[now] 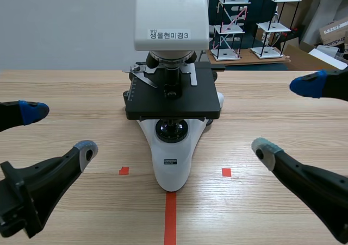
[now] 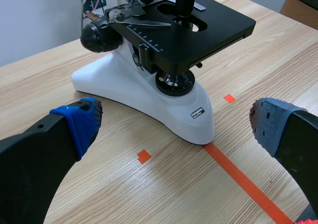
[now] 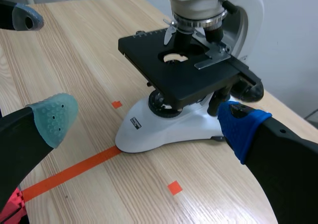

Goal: Return to the home posture

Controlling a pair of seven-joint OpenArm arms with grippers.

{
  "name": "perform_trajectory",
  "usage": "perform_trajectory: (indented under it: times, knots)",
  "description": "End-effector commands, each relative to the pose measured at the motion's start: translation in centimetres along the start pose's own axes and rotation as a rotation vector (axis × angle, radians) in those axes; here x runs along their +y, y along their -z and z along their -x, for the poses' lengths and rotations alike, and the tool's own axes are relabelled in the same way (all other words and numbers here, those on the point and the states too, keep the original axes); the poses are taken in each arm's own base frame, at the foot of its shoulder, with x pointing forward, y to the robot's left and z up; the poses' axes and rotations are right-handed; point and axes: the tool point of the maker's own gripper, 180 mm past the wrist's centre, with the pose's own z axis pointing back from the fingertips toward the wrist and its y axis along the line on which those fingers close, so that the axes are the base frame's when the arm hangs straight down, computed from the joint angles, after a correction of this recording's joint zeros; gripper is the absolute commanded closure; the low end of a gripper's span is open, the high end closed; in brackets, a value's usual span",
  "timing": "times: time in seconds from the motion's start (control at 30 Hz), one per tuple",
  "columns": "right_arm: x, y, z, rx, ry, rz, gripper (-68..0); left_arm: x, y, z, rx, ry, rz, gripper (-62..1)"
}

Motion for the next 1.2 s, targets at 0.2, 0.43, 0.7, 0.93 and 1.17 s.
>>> perform_trajectory:
  times: [0.2,0.43,0.7,0.93,1.17]
  knots:
    - [-0.56,0.0,0.16,-0.004,0.015,0.016,-62.2,0.01,-0.07,-0.46,-0.02,-0.006,-0.003,-62.3]
    - [-0.56,0.0,0.16,-0.004,0.015,0.016,-62.2,0.01,-0.07,-0.46,-0.02,-0.006,-0.003,-62.3]
    - [-0.56,0.0,0.16,-0.004,0.015,0.016,-62.2,0.01,-0.07,-0.47,-0.021,-0.006,-0.003,-62.3]
    - [-0.56,0.0,0.15,-0.004,0.015,0.015,-62.1,0.01,-0.07,-0.47,-0.021,-0.006,-0.003,-62.3]
    - [-0.58,0.01,0.14,-0.005,0.014,0.016,-62.1,0.01,-0.07,-0.47,-0.021,-0.006,-0.003,-62.3]
